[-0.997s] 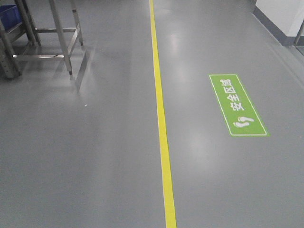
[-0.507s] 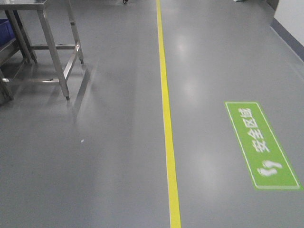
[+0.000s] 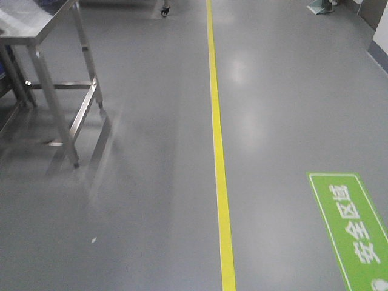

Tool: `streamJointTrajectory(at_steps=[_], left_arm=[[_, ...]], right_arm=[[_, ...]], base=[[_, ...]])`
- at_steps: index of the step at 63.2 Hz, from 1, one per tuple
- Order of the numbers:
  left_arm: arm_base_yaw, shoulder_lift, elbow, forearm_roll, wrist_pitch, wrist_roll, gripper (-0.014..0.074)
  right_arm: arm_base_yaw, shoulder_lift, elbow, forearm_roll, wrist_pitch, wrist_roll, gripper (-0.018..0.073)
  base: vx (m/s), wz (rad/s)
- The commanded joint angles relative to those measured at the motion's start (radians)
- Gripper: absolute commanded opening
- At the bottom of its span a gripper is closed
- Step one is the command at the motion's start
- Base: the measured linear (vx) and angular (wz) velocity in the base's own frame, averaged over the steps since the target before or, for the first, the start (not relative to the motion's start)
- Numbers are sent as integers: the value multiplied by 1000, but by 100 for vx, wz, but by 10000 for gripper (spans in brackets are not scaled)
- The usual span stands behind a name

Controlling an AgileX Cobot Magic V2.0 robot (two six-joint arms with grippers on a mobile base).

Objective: Pour parts from conveyor to right shelf
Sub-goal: 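Drive along the yellow-lined aisle past the bin carts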

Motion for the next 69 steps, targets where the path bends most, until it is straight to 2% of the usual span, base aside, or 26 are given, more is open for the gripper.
streamJointTrajectory(at_steps=[1,36,69], left_arm=[[1,11,-21,5,-82,-10,-6],[1,11,-21,5,-83,-10,-6],[1,11,-21,5,-83,-10,-6]], right_arm=[[2,-10,15,-6,-76,-8,-9],[2,-10,15,-6,-73,-8,-9],[2,-10,15,-6,-73,-8,-9]], base=[[83,-7],[83,-12],[84,2]])
